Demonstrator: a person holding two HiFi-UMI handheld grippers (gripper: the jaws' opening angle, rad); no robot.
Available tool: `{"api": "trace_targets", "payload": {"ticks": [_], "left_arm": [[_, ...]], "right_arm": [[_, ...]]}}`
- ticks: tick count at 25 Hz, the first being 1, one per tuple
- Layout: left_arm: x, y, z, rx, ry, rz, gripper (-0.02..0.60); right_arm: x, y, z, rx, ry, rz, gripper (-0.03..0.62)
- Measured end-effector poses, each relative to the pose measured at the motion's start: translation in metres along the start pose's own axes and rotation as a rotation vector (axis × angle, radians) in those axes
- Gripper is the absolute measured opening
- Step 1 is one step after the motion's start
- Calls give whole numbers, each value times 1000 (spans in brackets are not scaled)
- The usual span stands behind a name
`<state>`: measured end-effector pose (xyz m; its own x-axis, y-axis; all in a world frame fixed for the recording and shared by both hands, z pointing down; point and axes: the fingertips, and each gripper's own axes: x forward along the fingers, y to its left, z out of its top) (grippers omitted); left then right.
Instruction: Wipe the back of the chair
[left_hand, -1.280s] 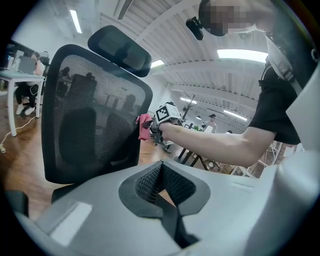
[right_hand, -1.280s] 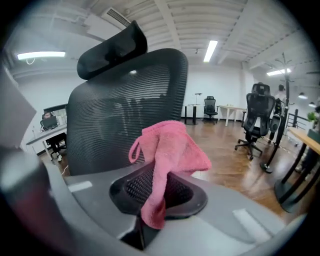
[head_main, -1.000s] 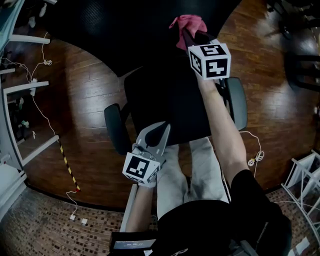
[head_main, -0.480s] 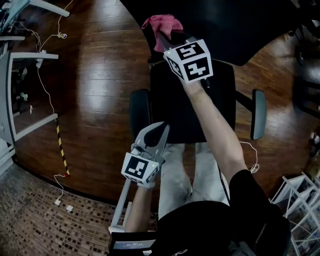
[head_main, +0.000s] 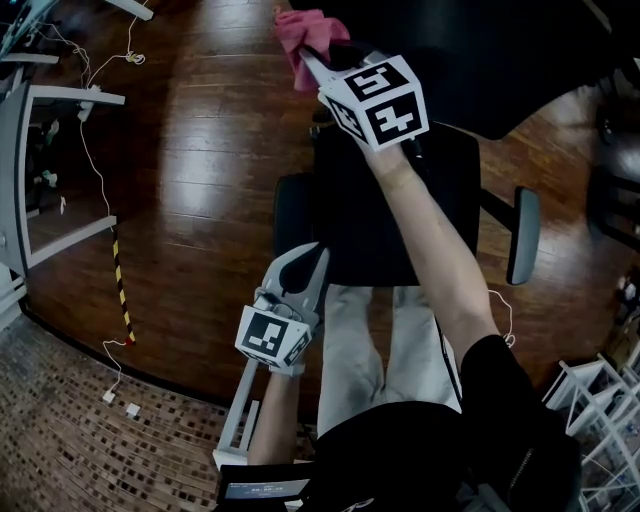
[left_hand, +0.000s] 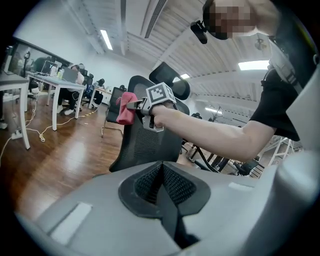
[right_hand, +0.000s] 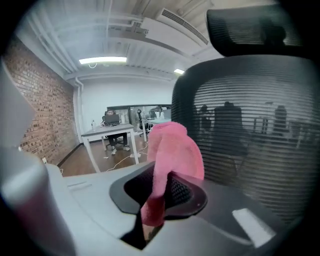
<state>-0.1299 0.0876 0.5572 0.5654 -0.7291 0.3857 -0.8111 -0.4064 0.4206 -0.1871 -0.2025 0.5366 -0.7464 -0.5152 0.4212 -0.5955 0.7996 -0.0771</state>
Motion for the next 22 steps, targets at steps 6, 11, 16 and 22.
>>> {"api": "trace_targets", "payload": {"ticks": [6, 11, 16, 22], "left_arm": [[28, -25, 1, 31, 21, -77, -9], [62, -61, 6, 61, 57, -128, -9], [92, -95, 3, 89, 80, -181, -9], [124, -130, 3, 120, 108, -227, -9]], "right_arm": [[-52, -67, -13, 49, -14, -112, 41], [-108, -128, -31, 88, -19, -191, 41], [-173, -192, -55, 138, -25, -291, 41], [-245, -259, -83, 182, -13, -408, 41]]}}
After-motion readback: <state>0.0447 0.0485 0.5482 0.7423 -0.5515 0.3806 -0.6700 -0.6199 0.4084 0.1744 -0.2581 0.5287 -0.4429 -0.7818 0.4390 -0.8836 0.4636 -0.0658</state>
